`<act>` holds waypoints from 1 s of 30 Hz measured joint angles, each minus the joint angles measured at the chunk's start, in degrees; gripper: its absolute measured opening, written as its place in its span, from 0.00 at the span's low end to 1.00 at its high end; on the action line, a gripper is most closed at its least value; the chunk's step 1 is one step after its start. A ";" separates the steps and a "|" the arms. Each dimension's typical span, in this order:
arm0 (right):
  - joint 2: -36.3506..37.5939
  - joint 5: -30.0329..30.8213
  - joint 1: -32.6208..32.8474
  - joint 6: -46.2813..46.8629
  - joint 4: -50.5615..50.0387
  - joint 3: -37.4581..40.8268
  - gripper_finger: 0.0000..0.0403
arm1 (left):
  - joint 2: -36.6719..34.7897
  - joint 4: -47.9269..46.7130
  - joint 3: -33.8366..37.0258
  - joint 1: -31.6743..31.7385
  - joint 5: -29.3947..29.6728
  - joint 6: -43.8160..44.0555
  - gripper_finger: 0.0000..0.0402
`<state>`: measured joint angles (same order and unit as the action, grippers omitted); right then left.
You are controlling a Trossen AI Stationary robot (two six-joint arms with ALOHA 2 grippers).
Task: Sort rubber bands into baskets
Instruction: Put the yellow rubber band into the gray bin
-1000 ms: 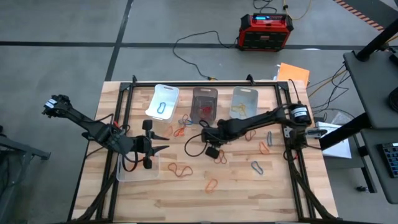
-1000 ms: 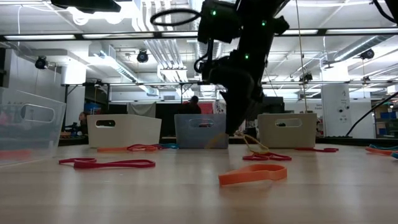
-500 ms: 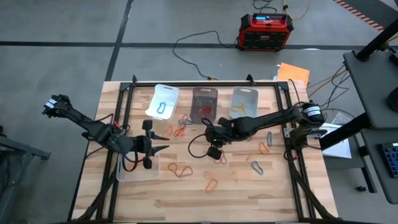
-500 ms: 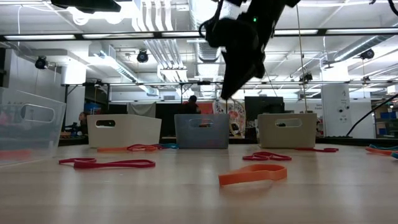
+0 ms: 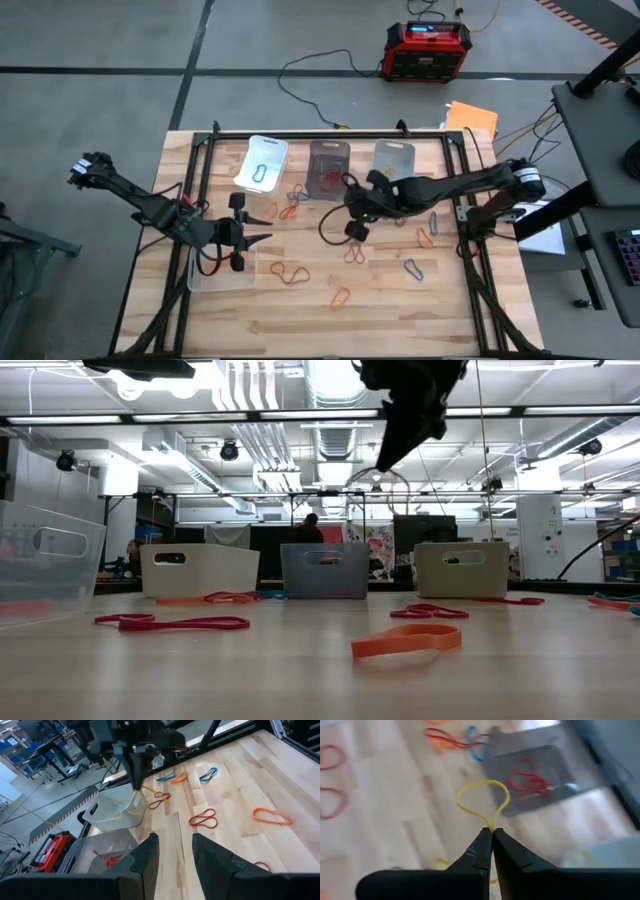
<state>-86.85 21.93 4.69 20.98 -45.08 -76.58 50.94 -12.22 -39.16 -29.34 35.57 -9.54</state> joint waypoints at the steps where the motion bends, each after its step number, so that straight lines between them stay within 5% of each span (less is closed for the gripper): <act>1: 0.57 0.89 -0.33 0.23 -1.06 0.00 0.02 | 0.00 0.10 0.00 0.00 0.00 0.00 0.26; 10: 2.87 8.22 -5.63 0.41 -9.42 0.00 0.02 | 0.02 0.48 0.00 0.00 0.00 0.00 0.26; 30: 2.41 12.97 -27.41 -1.69 -13.24 7.56 0.02 | 0.02 0.67 0.00 0.01 0.00 0.02 0.26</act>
<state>-84.44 34.90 -22.73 19.29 -58.32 -69.02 50.96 -11.55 -39.16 -29.33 35.57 -9.52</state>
